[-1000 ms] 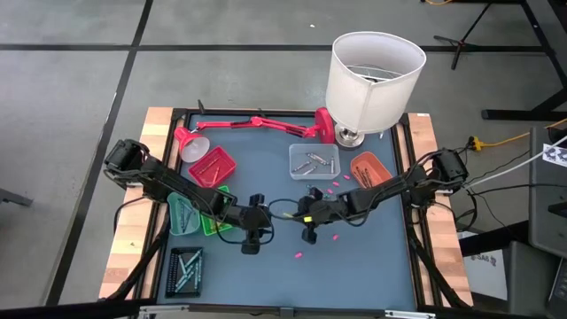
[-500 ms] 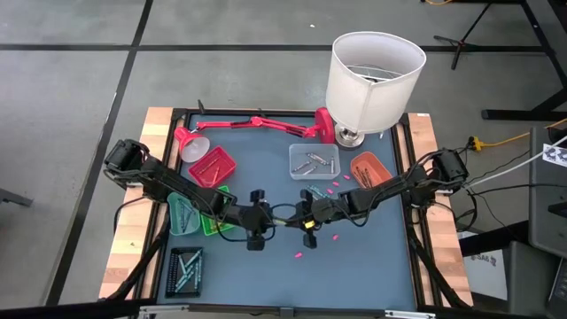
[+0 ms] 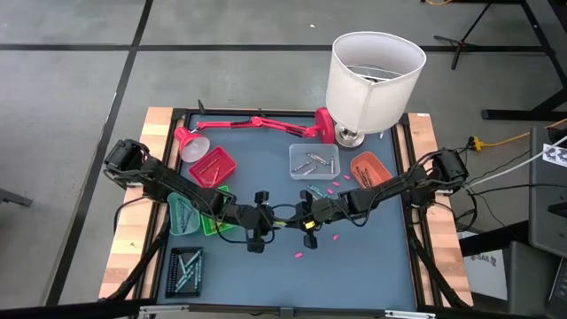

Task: Sort crayons
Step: Put the green crayon into the green bin

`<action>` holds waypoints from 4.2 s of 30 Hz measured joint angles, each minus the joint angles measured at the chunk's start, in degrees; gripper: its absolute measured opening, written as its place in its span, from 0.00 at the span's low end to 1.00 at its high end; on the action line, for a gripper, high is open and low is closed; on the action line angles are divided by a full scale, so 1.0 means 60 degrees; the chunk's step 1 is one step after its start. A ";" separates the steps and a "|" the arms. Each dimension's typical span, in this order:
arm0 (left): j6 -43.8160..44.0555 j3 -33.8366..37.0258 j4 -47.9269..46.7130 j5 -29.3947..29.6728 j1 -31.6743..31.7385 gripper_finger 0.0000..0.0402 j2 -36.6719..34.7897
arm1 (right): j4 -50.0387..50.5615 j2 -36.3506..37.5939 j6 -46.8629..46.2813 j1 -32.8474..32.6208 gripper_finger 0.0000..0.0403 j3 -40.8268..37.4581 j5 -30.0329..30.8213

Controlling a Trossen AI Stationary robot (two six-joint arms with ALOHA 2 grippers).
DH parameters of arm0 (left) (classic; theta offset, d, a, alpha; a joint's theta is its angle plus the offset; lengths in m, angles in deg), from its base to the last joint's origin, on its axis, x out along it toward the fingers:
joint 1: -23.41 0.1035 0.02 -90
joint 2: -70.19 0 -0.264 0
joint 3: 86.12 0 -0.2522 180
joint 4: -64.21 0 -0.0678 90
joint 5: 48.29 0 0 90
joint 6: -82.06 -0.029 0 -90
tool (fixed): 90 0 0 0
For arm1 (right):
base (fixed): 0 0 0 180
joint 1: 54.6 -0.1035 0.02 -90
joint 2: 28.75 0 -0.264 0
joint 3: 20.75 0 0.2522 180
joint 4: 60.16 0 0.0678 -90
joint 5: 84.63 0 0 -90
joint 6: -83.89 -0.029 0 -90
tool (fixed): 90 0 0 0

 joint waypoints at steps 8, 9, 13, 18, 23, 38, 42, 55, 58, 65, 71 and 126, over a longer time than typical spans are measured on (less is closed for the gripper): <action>-0.0004 0.0000 0.0022 0.0015 0.0004 0.07 0.0000 | 0.0001 0.0006 0.0011 0.0000 0.05 0.0000 -0.0013; -0.0004 0.0000 0.0022 0.0015 0.0004 0.06 0.0000 | 0.0006 0.0007 0.0011 -0.0006 0.05 0.0000 -0.0020; -0.0004 0.0000 0.0018 0.0017 0.0004 0.02 0.0000 | 0.0011 0.0007 -0.0055 -0.0007 0.05 0.0000 -0.0027; -0.0004 0.0000 0.0015 0.0015 0.0004 0.02 0.0000 | 0.0011 0.0007 -0.0058 -0.0007 0.05 0.0000 -0.0024; -0.0004 0.0000 0.0018 0.0015 0.0004 0.03 0.0000 | 0.0011 0.0007 -0.0084 -0.0007 0.10 0.0000 -0.0016; 0.1104 0.0000 -0.3742 -0.1053 -0.0007 0.03 -0.1850 | 0.0194 0.0015 -0.0084 0.0004 0.35 0.0004 0.0020; 0.1958 -0.0003 -0.5546 -0.1587 -0.0025 0.03 -0.2782 | 0.0368 0.0015 -0.0084 0.0004 0.35 0.0004 0.0020; 0.4814 0.0000 -1.0304 -0.2192 -0.0029 0.03 -0.4252 | 0.0837 0.0015 -0.0084 0.0004 0.35 0.0004 0.0262; 0.4999 0.0000 -1.0638 -0.2119 -0.0027 0.03 -0.4155 | 0.0962 0.0015 -0.0081 0.0004 0.35 0.0004 0.0477; 0.5042 0.0000 -1.0717 -0.1724 -0.0055 0.04 -0.4091 | 0.1314 0.0015 -0.0077 0.0004 0.35 0.0004 0.1062; 0.5071 0.0000 -1.0715 -0.1436 -0.0055 0.15 -0.4091 | 0.2335 0.0015 -0.0084 0.0004 0.35 0.0004 0.1972; 0.5078 0.0000 -0.9638 -0.1042 -0.0055 0.23 -0.4091 | 0.6742 -0.0299 -0.4098 0.0022 0.35 0.0022 0.2228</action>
